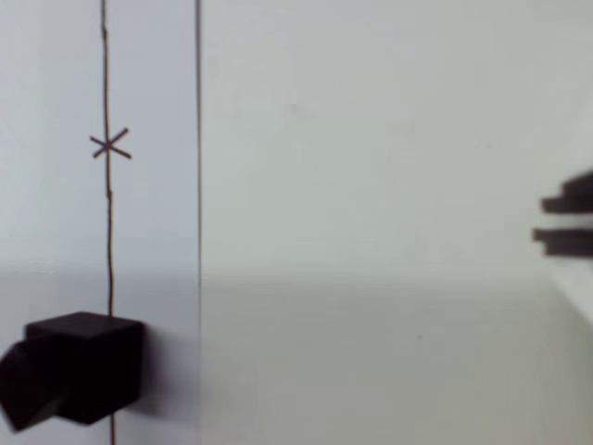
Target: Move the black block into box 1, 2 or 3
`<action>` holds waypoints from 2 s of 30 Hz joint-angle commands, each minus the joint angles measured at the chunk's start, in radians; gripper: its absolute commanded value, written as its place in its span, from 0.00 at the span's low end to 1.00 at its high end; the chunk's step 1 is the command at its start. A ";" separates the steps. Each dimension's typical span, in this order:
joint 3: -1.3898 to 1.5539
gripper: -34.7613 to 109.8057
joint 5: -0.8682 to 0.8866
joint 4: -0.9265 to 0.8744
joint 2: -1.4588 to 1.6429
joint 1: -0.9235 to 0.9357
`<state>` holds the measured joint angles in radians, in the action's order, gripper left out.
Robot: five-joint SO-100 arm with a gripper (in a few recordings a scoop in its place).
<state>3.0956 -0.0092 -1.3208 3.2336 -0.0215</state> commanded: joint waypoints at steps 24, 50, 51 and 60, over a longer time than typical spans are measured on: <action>0.011 0.24 -0.009 -0.021 -0.002 0.000; 0.011 0.24 -0.009 -0.021 -0.002 0.000; 0.011 0.24 -0.009 -0.021 -0.002 0.000; 0.011 0.26 -0.014 -0.021 -0.002 0.000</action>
<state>3.0956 -0.0092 -1.3208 3.2336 -0.0215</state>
